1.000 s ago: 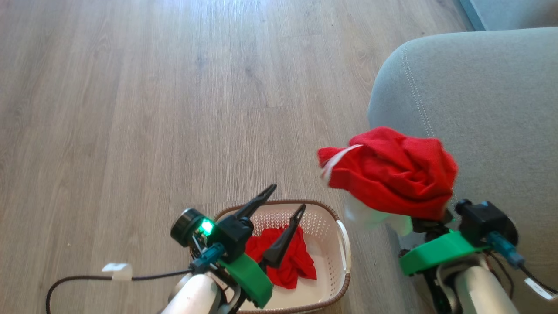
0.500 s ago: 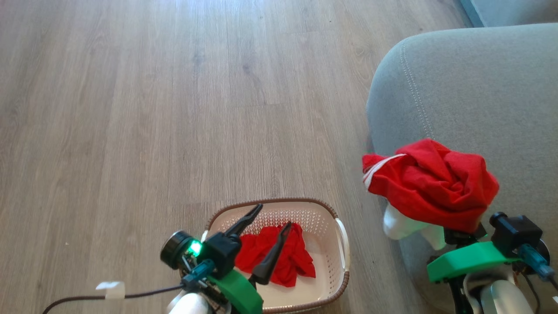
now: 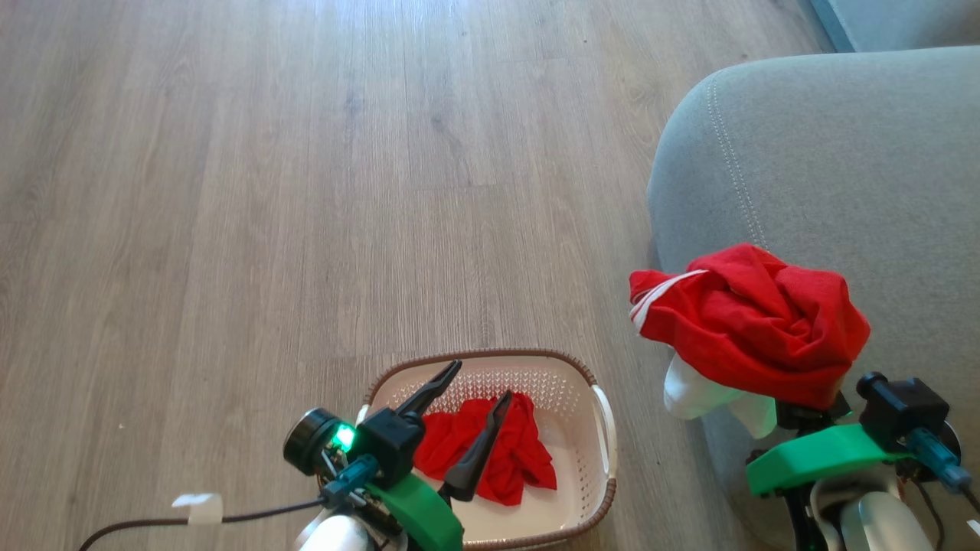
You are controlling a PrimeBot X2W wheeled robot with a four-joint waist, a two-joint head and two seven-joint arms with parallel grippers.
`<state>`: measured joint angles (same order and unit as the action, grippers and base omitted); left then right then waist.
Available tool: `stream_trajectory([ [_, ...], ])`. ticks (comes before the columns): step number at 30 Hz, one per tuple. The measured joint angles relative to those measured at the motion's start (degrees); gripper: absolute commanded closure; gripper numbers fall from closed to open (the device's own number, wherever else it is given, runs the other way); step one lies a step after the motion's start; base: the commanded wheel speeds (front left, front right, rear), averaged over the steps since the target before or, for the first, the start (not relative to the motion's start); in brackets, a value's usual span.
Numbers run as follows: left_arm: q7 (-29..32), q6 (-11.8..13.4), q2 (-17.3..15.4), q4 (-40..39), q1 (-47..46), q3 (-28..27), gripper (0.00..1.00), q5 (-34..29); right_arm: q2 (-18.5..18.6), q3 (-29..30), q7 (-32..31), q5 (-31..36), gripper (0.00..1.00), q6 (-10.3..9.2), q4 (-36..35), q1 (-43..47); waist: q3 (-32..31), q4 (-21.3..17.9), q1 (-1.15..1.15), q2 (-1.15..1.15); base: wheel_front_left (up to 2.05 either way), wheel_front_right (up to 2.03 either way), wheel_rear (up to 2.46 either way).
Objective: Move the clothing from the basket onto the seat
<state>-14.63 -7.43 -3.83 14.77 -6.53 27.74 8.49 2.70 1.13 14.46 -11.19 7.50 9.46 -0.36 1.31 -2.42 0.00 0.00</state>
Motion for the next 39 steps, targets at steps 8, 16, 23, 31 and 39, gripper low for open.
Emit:
stream_trajectory([
  [8, 0.0, 0.0, 0.03, 0.24, 0.0, -0.09, 0.0, -0.01, -0.01, -0.41, 0.0, 0.0, 1.0, 0.0, -0.05, -0.01, 0.06, 0.19, 0.0, 0.0, 0.0, 0.0, 0.0],
  [16, 0.0, 0.0, 0.1, 0.54, 0.01, -0.08, 0.0, -0.52, -0.02, -0.87, 0.0, 0.0, 1.0, 0.0, -0.44, -0.1, 0.41, -2.14, 0.0, 0.0, 0.0, 0.0, 0.0],
  [23, 0.0, 0.0, 0.08, -0.37, -0.1, 0.03, 0.0, -0.9, -0.03, -0.77, 0.0, 0.03, 1.0, 0.0, -1.8, -0.36, 1.47, -6.72, 0.0, 0.0, 0.0, 0.0, 0.0],
  [31, 0.0, 0.0, -0.33, -1.19, -0.72, 0.65, 0.0, -1.07, -0.05, 0.12, 0.0, 0.03, 1.0, 0.0, -3.56, -2.12, 3.94, -14.15, 0.0, 0.0, 0.0, 0.0, 0.0],
  [39, 0.0, 0.0, -1.43, -1.74, -2.21, 0.67, 0.0, -1.52, -0.07, 0.43, 0.0, -0.58, 1.0, 0.0, -4.41, -2.58, 6.59, -22.61, 0.0, 0.0, 0.0, 0.0, 0.0],
])
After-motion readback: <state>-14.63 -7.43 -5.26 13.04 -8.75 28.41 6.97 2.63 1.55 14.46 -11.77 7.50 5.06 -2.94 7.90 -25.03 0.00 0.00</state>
